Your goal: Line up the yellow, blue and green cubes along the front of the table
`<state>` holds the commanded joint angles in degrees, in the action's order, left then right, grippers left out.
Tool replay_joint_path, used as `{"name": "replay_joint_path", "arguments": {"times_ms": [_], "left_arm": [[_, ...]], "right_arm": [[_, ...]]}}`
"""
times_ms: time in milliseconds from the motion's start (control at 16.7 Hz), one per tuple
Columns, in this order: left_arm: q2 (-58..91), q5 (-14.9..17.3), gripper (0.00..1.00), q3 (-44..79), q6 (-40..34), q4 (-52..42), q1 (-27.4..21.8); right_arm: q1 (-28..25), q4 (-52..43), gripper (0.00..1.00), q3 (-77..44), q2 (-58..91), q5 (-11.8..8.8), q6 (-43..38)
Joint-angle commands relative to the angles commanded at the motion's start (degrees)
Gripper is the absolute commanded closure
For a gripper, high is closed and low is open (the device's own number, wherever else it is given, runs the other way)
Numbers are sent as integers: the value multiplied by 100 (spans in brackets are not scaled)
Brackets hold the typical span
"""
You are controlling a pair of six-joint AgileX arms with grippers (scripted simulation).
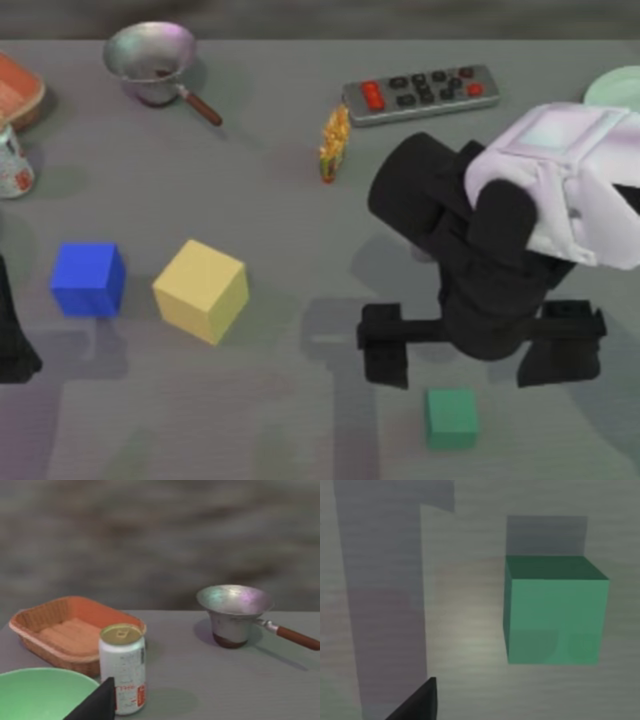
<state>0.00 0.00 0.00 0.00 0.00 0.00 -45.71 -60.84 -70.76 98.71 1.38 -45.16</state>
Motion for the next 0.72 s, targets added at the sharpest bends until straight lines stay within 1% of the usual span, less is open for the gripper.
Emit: {"name": "replay_joint_path", "arguments": {"times_ms": [180,360,540,720], "left_arm": [[57,-3,0,57,-6,-33,-1],[597,-18,0,566,-55,-360,-24],[1676,-24,0,1454,-128,-1008,-87],[3175,-15,0,2583,-211,-1898,-186]], "right_arm": [[34,53,0,34,-31,1,35],[114,401,0,185,-543,12,335],[344,1011,0,570,-1550,28,827],[762,1809,0,1250,-2972,28,1450]]}}
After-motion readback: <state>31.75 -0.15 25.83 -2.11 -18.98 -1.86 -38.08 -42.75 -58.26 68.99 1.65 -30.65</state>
